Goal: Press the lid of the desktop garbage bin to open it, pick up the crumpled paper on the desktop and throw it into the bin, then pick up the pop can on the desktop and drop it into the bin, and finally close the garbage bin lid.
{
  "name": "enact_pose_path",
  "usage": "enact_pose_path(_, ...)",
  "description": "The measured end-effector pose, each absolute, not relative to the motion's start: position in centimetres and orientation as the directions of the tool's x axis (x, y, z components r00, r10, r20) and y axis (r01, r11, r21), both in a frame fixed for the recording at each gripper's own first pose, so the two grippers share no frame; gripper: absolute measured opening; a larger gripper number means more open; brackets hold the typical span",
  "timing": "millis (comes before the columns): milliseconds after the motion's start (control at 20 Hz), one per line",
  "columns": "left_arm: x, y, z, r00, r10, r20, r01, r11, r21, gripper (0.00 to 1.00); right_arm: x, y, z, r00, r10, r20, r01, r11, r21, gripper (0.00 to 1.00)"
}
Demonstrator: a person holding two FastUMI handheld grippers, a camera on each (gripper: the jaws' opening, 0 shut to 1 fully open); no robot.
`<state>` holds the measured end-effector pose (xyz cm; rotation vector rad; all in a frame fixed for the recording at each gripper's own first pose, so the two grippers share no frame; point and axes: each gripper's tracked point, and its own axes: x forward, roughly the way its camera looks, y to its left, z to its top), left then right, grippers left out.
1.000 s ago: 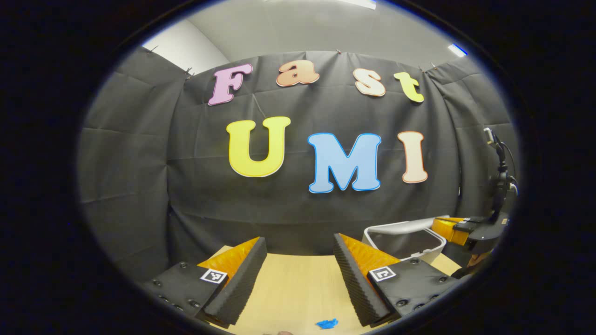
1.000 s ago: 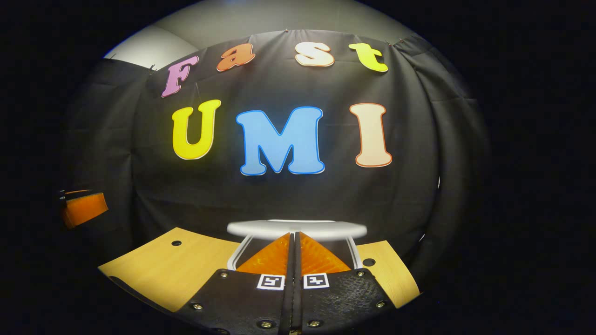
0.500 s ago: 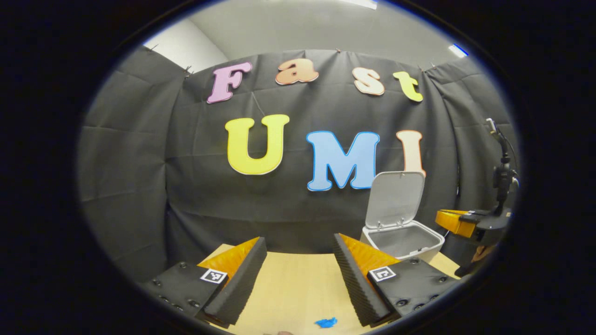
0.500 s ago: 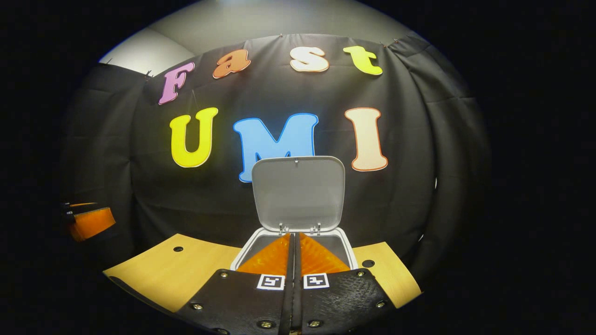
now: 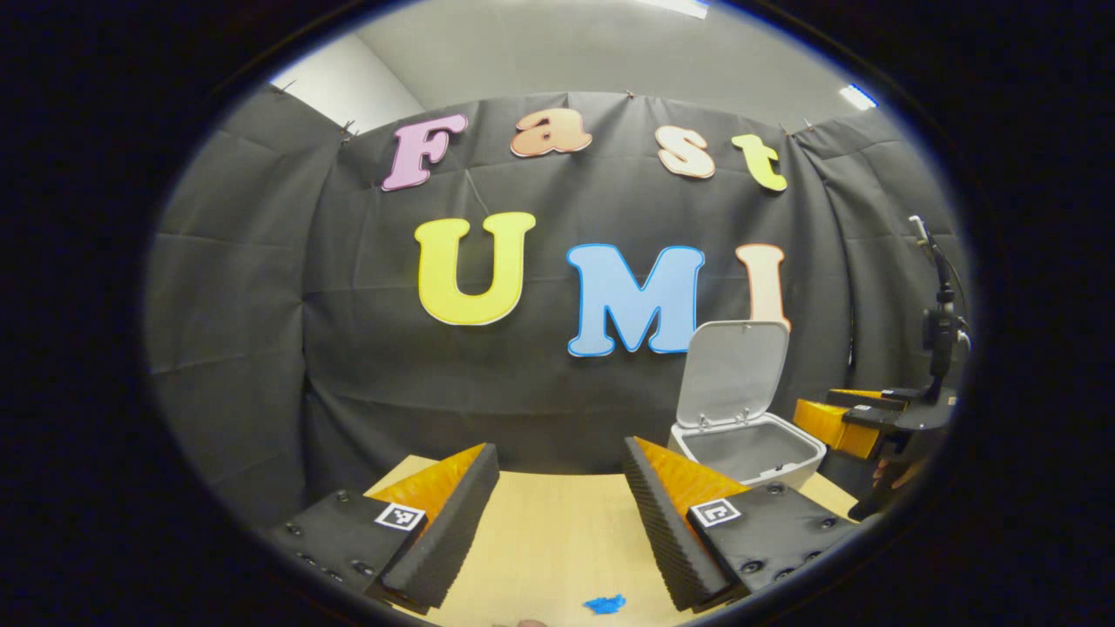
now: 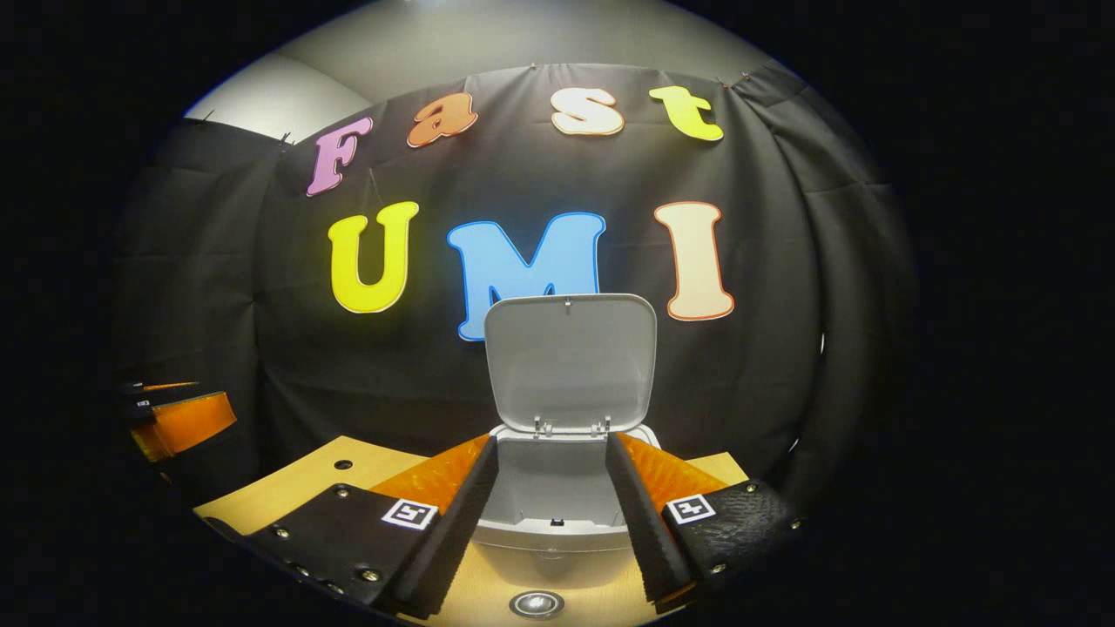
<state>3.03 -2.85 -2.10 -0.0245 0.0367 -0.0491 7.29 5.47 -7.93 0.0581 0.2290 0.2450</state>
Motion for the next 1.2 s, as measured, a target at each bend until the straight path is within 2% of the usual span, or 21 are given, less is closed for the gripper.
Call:
enact_pose_path(150,3.3,-3.2,-2.7,0.997,-0.062,-0.048,0.061,0.998,-0.026,0.95,7.1,5.5,-7.2,0.948,0.245,-0.202,-0.233,0.969,0.080,0.89)
enact_pose_path(200,3.3,-3.3,-3.1,0.996,-0.069,-0.056,0.068,0.997,-0.027,0.95,7.0,5.4,-7.0,0.951,0.241,-0.195,-0.230,0.970,0.079,0.99)
enact_pose_path(250,3.5,-3.5,-3.6,0.995,-0.075,-0.065,0.073,0.997,-0.030,0.95,6.9,5.4,-6.7,0.952,0.238,-0.190,-0.227,0.971,0.079,0.99)
enact_pose_path(300,3.6,-3.6,-4.0,0.994,-0.080,-0.075,0.077,0.996,-0.033,0.95,6.9,5.3,-6.6,0.954,0.235,-0.186,-0.224,0.971,0.080,0.90)
enact_pose_path(1200,4.3,-6.9,-16.9,0.935,-0.176,-0.306,0.174,0.984,-0.035,0.95,5.2,3.6,-3.9,0.970,0.191,-0.149,-0.189,0.982,0.026,0.90)
